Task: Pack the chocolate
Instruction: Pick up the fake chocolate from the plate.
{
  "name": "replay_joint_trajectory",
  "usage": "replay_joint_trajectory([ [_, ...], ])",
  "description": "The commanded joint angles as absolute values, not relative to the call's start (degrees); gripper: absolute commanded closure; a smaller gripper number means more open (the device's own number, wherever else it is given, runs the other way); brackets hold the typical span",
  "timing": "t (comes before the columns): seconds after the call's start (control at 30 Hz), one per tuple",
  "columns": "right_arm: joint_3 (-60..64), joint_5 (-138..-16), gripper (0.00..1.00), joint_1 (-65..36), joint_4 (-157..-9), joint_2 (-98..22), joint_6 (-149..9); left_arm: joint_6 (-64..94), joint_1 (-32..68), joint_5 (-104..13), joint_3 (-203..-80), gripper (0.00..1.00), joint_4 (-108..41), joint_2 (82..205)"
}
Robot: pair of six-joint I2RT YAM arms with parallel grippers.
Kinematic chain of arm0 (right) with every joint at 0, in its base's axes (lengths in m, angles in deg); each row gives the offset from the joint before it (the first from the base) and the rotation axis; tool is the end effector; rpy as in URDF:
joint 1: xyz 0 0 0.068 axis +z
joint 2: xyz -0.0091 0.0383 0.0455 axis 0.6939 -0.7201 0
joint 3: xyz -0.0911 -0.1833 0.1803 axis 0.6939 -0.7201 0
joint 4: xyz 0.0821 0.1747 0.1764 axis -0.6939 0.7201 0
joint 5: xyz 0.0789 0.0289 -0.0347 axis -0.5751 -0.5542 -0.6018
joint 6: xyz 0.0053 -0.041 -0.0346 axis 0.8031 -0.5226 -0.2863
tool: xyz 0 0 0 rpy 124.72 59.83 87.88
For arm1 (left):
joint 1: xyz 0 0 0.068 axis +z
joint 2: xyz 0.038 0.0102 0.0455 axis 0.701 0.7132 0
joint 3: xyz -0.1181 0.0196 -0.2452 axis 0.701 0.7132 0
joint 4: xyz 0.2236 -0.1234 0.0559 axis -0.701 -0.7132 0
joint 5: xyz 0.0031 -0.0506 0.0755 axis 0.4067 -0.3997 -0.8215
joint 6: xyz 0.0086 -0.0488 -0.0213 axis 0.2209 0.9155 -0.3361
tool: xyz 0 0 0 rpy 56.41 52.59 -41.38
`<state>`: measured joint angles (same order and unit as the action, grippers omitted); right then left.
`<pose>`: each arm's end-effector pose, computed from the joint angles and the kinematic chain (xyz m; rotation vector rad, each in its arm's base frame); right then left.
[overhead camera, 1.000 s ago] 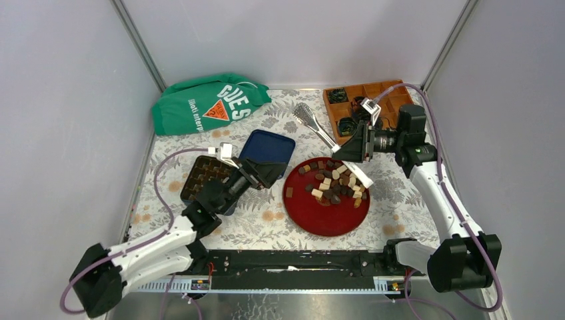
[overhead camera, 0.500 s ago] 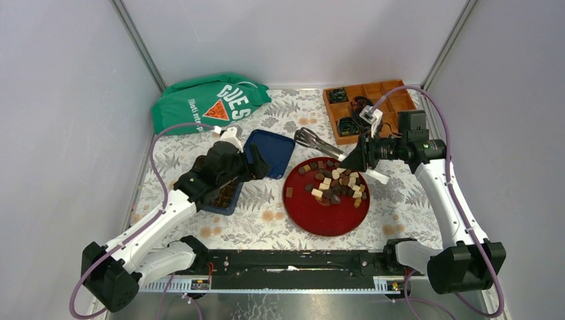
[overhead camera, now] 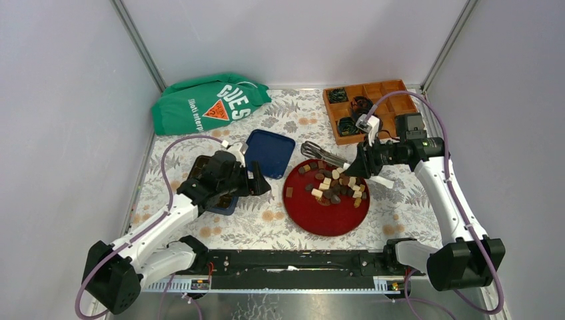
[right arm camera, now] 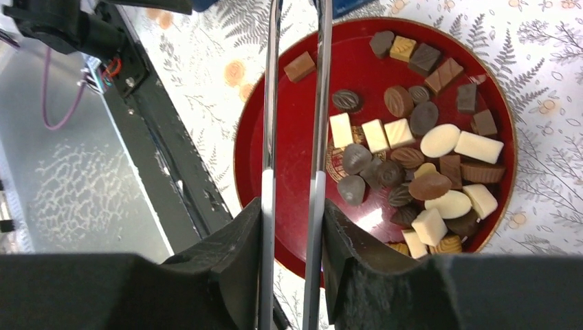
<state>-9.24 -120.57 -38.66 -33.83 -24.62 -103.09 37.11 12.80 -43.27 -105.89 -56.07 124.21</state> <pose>0.2222 0.0486 0.3270 -0.9457 2.0238 0.9119 0.1729 -0.1146 0.2386 0.0586 2.3804 -0.7918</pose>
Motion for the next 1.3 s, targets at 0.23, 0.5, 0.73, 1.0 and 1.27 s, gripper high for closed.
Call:
replay_joint_trajectory([
  [0.23,-11.0,-112.7,0.61,-38.7,-31.5,-21.5,-113.4,39.6,12.9,-43.6,-106.7,0.27,-55.9,134.7],
  [0.5,-13.2,-110.2,0.61,-38.2,-29.4,-19.2,-119.3,41.0,7.6,-51.7,-108.9,0.43,-55.4,141.3],
  [0.73,-16.3,-106.0,0.6,-30.4,-31.2,-18.5,-123.5,38.3,7.2,-53.7,-110.7,0.47,-57.0,139.0],
  [1.0,-18.0,-95.3,0.6,-22.8,-35.7,-21.0,-126.9,37.6,9.3,-49.2,-107.8,0.43,-50.9,130.8],
  [1.27,-17.8,-87.9,0.59,-13.3,-40.3,-25.3,-126.4,43.4,13.2,-41.2,-100.1,0.3,-38.9,123.4],
])
